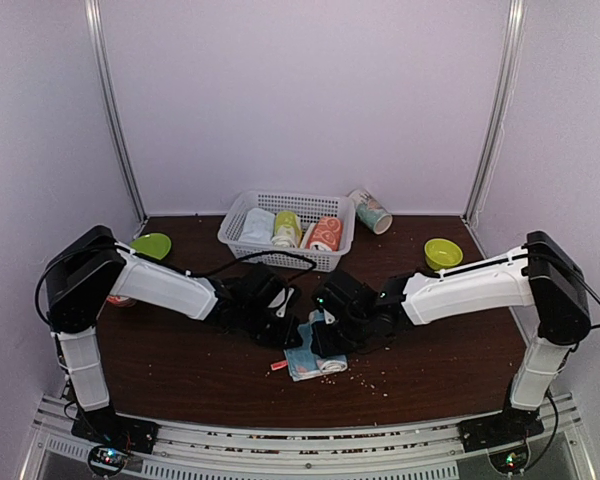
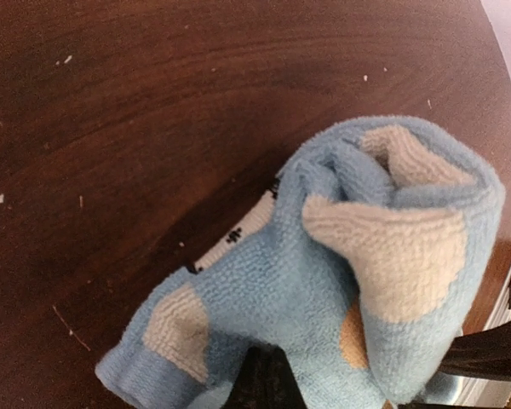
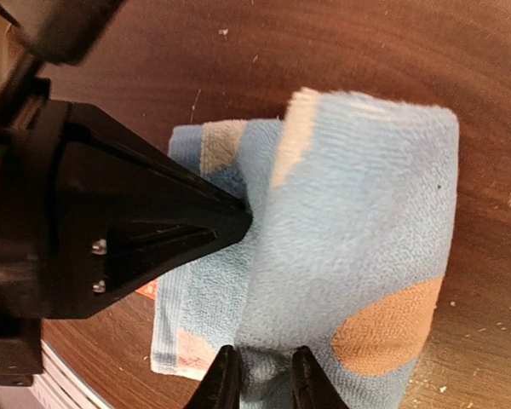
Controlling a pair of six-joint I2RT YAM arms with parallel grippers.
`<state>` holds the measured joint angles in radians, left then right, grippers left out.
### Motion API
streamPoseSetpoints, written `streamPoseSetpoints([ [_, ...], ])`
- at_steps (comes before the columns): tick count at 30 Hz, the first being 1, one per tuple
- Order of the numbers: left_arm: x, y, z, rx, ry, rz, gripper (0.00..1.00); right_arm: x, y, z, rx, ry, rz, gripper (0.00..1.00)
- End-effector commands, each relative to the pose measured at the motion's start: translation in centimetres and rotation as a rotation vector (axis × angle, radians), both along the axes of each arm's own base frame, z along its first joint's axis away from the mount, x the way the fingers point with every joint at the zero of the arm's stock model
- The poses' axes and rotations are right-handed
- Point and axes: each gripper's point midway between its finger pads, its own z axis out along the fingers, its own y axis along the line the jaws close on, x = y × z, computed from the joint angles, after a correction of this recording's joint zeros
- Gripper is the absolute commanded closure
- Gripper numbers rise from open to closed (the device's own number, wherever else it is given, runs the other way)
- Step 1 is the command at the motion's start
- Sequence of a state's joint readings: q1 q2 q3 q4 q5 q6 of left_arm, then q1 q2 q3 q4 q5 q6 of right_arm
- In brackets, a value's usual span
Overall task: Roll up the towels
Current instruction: Roll the towel at the center of the board.
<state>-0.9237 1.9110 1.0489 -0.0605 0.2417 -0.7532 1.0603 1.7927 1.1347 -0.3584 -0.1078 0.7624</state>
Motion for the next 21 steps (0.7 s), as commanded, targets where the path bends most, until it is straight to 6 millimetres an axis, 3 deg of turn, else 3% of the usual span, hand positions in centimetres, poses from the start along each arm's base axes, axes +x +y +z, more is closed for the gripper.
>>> streamPoseSetpoints([
  [1, -0.7, 1.3, 0.4, 0.036, 0.002, -0.01, 1.0, -1.0, 0.6, -1.8, 0.023, 0.04, 0.032, 0.76],
  [7, -1.1, 1.7, 2.4, 0.028, -0.016, -0.025, 1.0, -1.6, 0.4, -3.1, 0.031, 0.064, 0.041, 0.69],
  [11, -1.0, 1.6, 5.0, -0.01, -0.047, -0.031, 1.0, -1.6, 0.5, -3.1, 0.051, 0.06, 0.044, 0.64],
  [16, -0.2, -0.2, 7.9, -0.101, -0.09, -0.045, 0.98, -1.4, 0.2, -2.9, 0.074, 0.04, 0.035, 0.63],
  [21, 0.6, -2.5, 8.2, -0.157, -0.087, -0.069, 0.98, -1.6, -0.1, -3.0, 0.104, 0.033, 0.029, 0.61],
])
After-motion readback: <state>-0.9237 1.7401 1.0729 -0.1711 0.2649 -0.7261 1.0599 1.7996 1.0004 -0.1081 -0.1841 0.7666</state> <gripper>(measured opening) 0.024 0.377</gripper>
